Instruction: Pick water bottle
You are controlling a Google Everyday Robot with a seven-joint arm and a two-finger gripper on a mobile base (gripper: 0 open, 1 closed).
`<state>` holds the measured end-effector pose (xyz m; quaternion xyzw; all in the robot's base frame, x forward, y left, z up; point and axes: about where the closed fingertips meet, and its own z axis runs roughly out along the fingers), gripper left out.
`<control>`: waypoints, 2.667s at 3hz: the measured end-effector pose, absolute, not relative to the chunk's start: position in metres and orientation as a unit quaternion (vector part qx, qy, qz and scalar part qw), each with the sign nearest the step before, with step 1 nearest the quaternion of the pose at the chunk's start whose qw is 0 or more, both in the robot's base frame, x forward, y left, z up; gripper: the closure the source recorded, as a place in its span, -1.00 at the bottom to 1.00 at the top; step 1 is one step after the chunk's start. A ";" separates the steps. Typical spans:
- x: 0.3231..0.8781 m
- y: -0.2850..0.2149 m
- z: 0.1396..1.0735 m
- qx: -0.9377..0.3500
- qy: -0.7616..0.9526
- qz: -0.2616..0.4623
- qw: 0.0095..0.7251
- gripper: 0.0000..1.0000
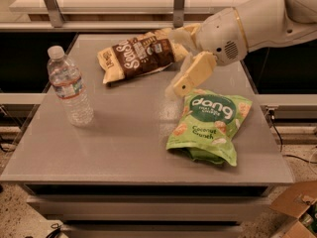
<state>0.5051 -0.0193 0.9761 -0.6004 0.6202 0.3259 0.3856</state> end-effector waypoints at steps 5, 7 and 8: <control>0.537 0.051 0.914 -0.629 0.530 0.374 0.429 -1.00; 0.537 0.086 0.902 -0.643 0.491 0.399 0.432 -1.00; 0.534 0.101 0.903 -0.649 0.472 0.412 0.431 -1.00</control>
Offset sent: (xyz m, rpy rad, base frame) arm 0.0182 0.0291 -0.0308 0.0629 -0.0271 0.0543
